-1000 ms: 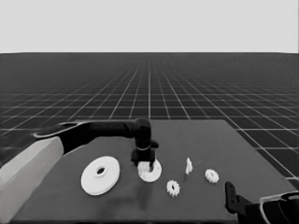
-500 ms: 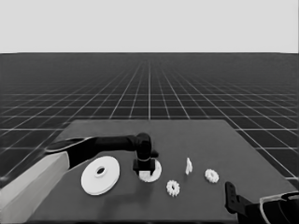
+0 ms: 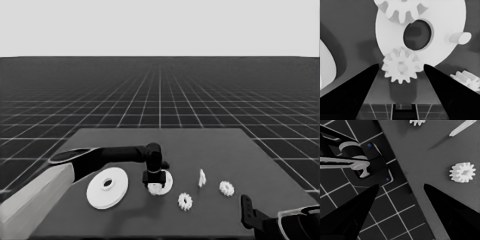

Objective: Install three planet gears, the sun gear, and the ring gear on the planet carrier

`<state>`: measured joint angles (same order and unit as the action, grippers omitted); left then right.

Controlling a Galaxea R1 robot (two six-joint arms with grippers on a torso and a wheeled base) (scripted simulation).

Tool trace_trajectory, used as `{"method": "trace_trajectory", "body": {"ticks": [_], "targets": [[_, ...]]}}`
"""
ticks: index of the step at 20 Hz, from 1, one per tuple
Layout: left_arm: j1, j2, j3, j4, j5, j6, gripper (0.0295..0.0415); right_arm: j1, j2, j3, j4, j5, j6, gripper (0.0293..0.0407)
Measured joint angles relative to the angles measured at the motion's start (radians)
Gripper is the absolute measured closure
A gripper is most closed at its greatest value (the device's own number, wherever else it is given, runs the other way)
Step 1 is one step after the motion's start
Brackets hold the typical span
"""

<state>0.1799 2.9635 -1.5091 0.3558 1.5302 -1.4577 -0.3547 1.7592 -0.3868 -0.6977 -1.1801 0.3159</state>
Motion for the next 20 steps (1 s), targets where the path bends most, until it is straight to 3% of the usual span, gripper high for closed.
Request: {"method": "trace_trajectory", "body": {"ticks": [4, 6, 8, 14, 15, 16, 18, 20], "targets": [[0.0, 0.0, 0.0, 0.0, 0.0, 0.0, 0.0326, 0.0, 0.0, 0.0, 0.0, 0.0, 0.0, 0.0315], [-0.105, -0.017, 0.078, -0.104, 0.03, -0.054, 0.0326, 0.0, 0.0, 0.0, 0.0, 0.0, 0.0, 0.0315], [-0.148, -0.019, 0.093, -0.145, 0.033, -0.066, 0.0326, 0.0, 0.0, 0.0, 0.0, 0.0, 0.0, 0.0315], [-0.169, -0.019, 0.098, -0.167, 0.033, -0.07, 0.0326, 0.0, 0.0, 0.0, 0.0, 0.0, 0.0, 0.0315], [-0.274, -0.286, 0.47, -0.117, -0.324, 0.414, 0.0303, 0.0, 0.0, 0.0, 0.0, 0.0, 0.0, 0.0315], [-0.38, -0.663, 0.724, -0.088, -0.543, 0.912, 0.0301, 0.0, 0.0, 0.0, 0.0, 0.0, 0.0, 0.0315], [-0.474, -1.029, 0.963, -0.06, -0.746, 1.498, 0.0317, 0.0, 0.0, 0.0, 0.0, 0.0, 0.0, 0.0315], [-0.505, -1.148, 1.047, -0.051, -0.816, 1.701, 0.0324, 0.0, 0.0, 0.0, 0.0, 0.0, 0.0, 0.0315]]}}
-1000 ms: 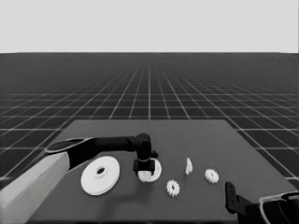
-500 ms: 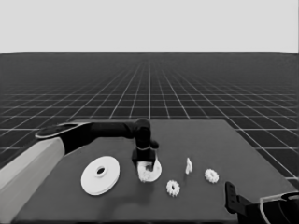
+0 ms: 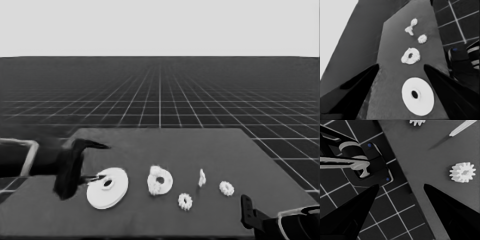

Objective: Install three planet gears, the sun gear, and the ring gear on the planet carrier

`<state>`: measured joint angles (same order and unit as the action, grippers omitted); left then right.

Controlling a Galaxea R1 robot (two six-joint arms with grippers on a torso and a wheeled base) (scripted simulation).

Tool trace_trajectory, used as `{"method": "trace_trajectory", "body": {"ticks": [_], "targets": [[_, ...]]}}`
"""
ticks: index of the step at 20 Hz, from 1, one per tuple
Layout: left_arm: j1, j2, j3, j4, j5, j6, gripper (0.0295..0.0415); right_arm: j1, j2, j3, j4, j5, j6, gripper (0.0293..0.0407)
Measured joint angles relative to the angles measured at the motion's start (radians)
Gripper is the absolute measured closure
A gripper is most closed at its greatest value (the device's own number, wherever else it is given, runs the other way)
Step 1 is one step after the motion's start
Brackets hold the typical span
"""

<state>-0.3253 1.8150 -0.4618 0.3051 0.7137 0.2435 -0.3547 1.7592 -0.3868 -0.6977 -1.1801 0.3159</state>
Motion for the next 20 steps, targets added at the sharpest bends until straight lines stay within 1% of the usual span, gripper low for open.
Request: {"method": "trace_trajectory", "body": {"ticks": [4, 5, 6, 7, 8, 10, 14, 15, 16, 18, 20], "targets": [[-0.015, -0.053, 0.039, 0.004, -0.033, 0.094, 0.0326, 0.0, 0.0, 0.0, 0.0, 0.0, 0.0, 0.0315], [-0.016, -0.056, 0.041, 0.005, -0.035, 0.1, 0.0326, 0.242, 0.117, -0.212, 0.3, -0.107, 0.328, 0.0304], [-0.016, -0.058, 0.042, 0.005, -0.036, 0.103, 0.0326, 0.317, 0.217, -0.42, 0.411, -0.174, 0.486, 0.0307], [-0.016, -0.059, 0.043, 0.005, -0.036, 0.105, 0.0326, 0.337, 0.287, -0.566, 0.462, -0.217, 0.565, 0.0311], [-0.017, -0.059, 0.043, 0.005, -0.037, 0.106, 0.0326, 0.343, 0.333, -0.662, 0.491, -0.242, 0.605, 0.0313], [-0.017, -0.06, 0.044, 0.005, -0.037, 0.107, 0.0326, 0.346, 0.381, -0.763, 0.516, -0.266, 0.638, 0.0315], [-0.017, -0.06, 0.044, 0.005, -0.037, 0.107, 0.0326, 0.347, 0.407, -0.816, 0.528, -0.277, 0.651, 0.0315], [-0.017, -0.06, 0.044, 0.005, -0.037, 0.107, 0.0326, 0.26, 0.426, -0.855, 0.453, -0.222, 0.642, 0.0315], [-0.017, -0.06, 0.044, 0.005, -0.037, 0.107, 0.0326, 0.201, 0.445, -0.891, 0.412, -0.188, 0.634, 0.0315], [-0.017, -0.06, 0.044, 0.005, -0.037, 0.107, 0.0326, 0.152, 0.467, -0.934, 0.379, -0.155, 0.624, 0.0315], [-0.017, -0.06, 0.044, 0.005, -0.037, 0.107, 0.0326, 0.138, 0.475, -0.951, 0.368, -0.143, 0.62, 0.0315]]}}
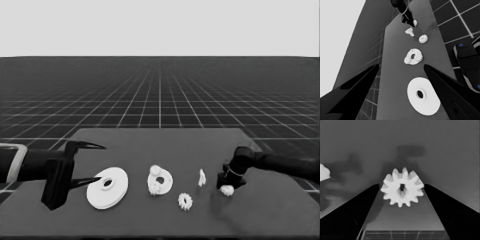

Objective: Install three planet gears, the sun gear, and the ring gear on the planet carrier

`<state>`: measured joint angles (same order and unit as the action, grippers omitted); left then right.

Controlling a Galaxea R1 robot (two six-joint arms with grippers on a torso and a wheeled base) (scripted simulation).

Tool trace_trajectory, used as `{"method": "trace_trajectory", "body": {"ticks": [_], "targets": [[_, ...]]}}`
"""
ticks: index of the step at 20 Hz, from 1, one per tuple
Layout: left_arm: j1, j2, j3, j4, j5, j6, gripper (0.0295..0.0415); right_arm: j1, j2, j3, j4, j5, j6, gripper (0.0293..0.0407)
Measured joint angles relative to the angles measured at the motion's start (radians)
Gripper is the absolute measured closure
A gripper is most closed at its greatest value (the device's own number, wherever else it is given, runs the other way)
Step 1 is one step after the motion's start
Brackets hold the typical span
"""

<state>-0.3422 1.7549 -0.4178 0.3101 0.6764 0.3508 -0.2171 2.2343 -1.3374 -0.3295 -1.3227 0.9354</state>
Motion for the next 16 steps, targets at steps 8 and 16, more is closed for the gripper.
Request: {"method": "trace_trajectory", "body": {"ticks": [8, 16], "targets": [[0.0, 0.0, 0.0, 0.0, 0.0, 0.0, 0.0326, -0.007, 0.004, -0.009, -0.006, 0.006, -0.002, 0.0388], [0.0, 0.0, 0.0, 0.0, 0.0, 0.0, 0.0326, 0.124, -0.051, 0.102, 0.094, -0.089, 0.028, 0.0387]]}}
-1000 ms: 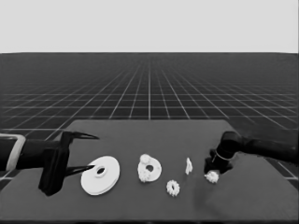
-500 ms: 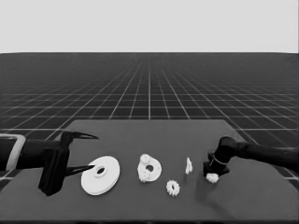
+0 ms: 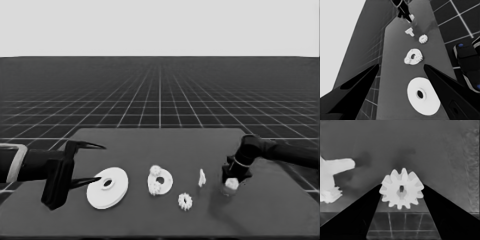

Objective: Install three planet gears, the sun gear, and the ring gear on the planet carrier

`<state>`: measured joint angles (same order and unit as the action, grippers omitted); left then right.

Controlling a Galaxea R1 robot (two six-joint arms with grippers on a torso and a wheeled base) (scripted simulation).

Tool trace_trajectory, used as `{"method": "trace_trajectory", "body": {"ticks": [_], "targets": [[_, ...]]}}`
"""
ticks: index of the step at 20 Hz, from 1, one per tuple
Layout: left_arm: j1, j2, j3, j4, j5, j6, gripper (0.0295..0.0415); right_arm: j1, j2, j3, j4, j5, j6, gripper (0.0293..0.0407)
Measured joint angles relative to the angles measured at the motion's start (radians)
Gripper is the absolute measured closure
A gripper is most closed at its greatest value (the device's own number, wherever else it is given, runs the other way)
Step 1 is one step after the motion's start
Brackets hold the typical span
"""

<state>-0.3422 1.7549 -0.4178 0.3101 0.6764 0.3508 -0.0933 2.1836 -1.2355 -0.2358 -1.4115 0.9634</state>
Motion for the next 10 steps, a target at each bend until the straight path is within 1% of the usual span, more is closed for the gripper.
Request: {"method": "trace_trajectory", "body": {"ticks": [1, 3, 8, 9, 10], "targets": [[0.0, 0.0, 0.0, 0.0, 0.0, 0.0, 0.0326, 0.036, -0.007, 0.014, 0.027, -0.02, 0.003, 0.0387], [0.0, 0.0, 0.0, 0.0, 0.0, 0.0, 0.0326, 0.069, -0.012, 0.022, 0.053, -0.038, 0.005, 0.0387], [0.0, 0.0, 0.0, 0.0, 0.0, 0.0, 0.0326, 0.084, -0.013, 0.025, 0.066, -0.047, 0.005, 0.0387], [0.0, 0.0, 0.0, 0.0, 0.0, 0.0, 0.0326, 0.093, 0.146, 0.044, 0.042, -0.1, 0.287, 0.0387], [0.0, 0.0, 0.0, 0.0, 0.0, 0.0, 0.0326, 0.099, 0.381, -0.009, 0.043, -0.125, 0.413, 0.0387]]}}
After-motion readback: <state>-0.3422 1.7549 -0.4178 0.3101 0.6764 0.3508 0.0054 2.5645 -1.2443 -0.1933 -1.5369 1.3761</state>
